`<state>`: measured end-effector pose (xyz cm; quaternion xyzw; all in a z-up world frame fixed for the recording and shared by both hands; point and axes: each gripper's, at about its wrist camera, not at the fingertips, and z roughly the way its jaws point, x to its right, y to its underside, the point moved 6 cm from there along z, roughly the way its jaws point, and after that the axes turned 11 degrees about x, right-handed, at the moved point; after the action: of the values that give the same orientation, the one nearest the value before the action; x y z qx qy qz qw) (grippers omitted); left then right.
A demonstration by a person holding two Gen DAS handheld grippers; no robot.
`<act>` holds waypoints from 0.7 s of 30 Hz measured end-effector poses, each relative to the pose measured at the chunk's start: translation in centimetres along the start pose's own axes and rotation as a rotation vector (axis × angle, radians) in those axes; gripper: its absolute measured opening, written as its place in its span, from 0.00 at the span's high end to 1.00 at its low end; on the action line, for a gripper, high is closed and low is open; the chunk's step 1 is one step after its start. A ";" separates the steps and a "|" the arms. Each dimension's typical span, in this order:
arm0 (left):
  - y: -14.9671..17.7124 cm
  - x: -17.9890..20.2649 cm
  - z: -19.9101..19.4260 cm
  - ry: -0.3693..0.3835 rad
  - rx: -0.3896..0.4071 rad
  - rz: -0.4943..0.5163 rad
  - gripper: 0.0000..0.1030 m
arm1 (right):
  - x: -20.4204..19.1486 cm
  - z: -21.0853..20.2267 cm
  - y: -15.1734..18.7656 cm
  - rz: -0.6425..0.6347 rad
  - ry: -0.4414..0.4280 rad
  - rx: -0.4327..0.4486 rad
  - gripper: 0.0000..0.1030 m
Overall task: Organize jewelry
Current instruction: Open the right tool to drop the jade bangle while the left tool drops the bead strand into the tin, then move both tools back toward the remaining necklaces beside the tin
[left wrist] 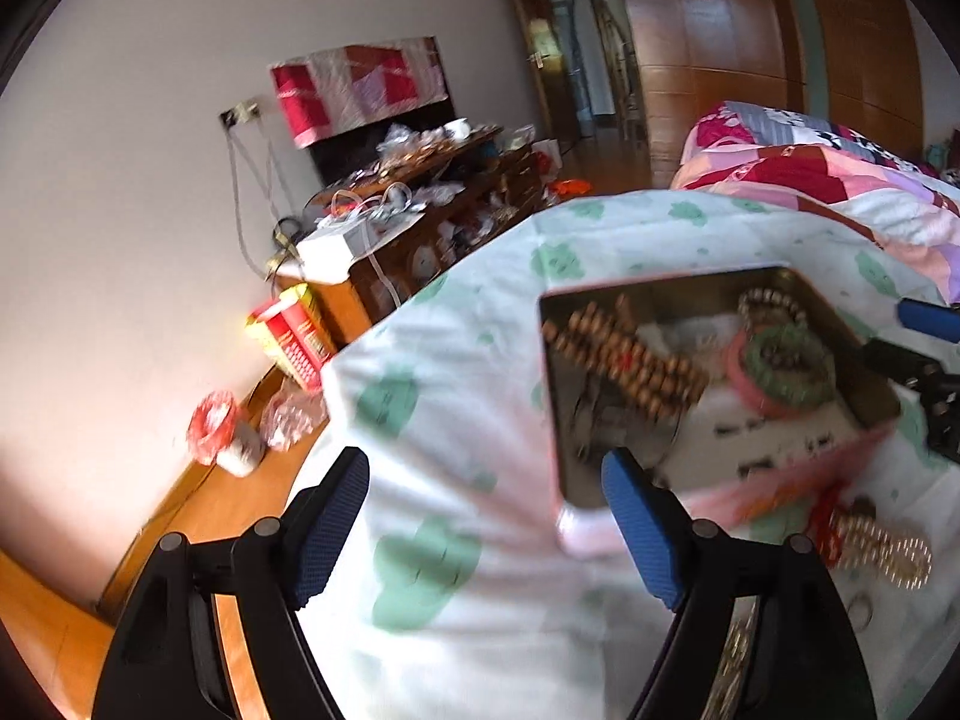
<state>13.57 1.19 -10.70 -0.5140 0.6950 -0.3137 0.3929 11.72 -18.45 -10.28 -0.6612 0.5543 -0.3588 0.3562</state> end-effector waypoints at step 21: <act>4.3 5.0 -4.8 0.085 -0.058 0.042 0.22 | -0.6 -6.4 5.5 0.003 -0.011 -0.007 0.42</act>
<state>6.54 -2.32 -13.03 -0.4968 0.7304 -0.3065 0.3546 3.50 -19.10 -11.98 -0.6634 0.5547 -0.3527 0.3574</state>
